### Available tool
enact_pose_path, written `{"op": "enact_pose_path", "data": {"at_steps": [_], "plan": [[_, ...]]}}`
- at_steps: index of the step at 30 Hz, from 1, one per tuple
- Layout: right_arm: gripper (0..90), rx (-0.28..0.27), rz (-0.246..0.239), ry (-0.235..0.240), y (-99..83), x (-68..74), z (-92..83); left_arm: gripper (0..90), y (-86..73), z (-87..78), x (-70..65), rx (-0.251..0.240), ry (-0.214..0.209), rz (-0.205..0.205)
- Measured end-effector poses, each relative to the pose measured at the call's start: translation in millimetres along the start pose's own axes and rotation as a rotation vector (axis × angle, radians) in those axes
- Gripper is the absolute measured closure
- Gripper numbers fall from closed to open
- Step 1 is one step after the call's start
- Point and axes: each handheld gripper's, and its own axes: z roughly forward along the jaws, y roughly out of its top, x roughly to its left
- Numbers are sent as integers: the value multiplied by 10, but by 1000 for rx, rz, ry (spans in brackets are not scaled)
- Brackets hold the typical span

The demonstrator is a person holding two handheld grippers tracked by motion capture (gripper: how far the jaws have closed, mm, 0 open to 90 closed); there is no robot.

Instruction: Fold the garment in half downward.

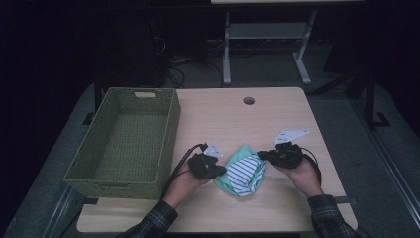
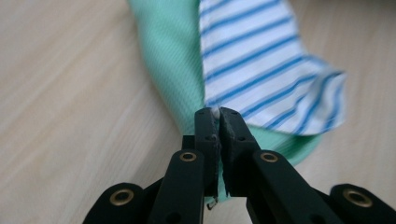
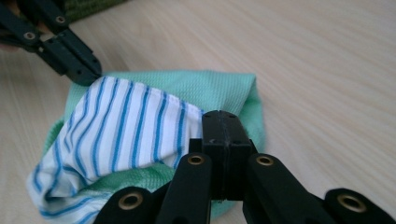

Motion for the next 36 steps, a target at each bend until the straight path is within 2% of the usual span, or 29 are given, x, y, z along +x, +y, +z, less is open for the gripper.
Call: {"op": "enact_pose_path", "data": {"at_steps": [1,3,6,9,14,17,21,28,32,33,36], "plan": [[899,23,-8,3,-16,1,48,858,-14,29,10,11,4,-9],[899,57,-7,1,-55,11,109,858,-27,48,27,37,3,-2],[899,105,-13,3,-138,3,184,858,-49,100,32,86,37,14],[899,139,-8,2,-204,0,226,858,-65,116,58,84,34,3],[899,148,-1,16,-253,-12,228,862,-63,118,66,84,50,7],[898,122,2,21,-194,-25,183,861,-56,118,69,90,49,13],[898,75,4,17,-8,-44,162,863,-56,120,76,87,49,12],[899,52,-12,25,279,-109,417,864,-59,119,78,90,46,7],[899,84,-19,28,354,-103,588,867,-61,117,84,92,44,9],[899,97,-36,24,343,-114,636,868,-61,118,83,91,44,8],[899,150,-33,14,277,-131,743,871,-60,115,90,94,37,1]]}}
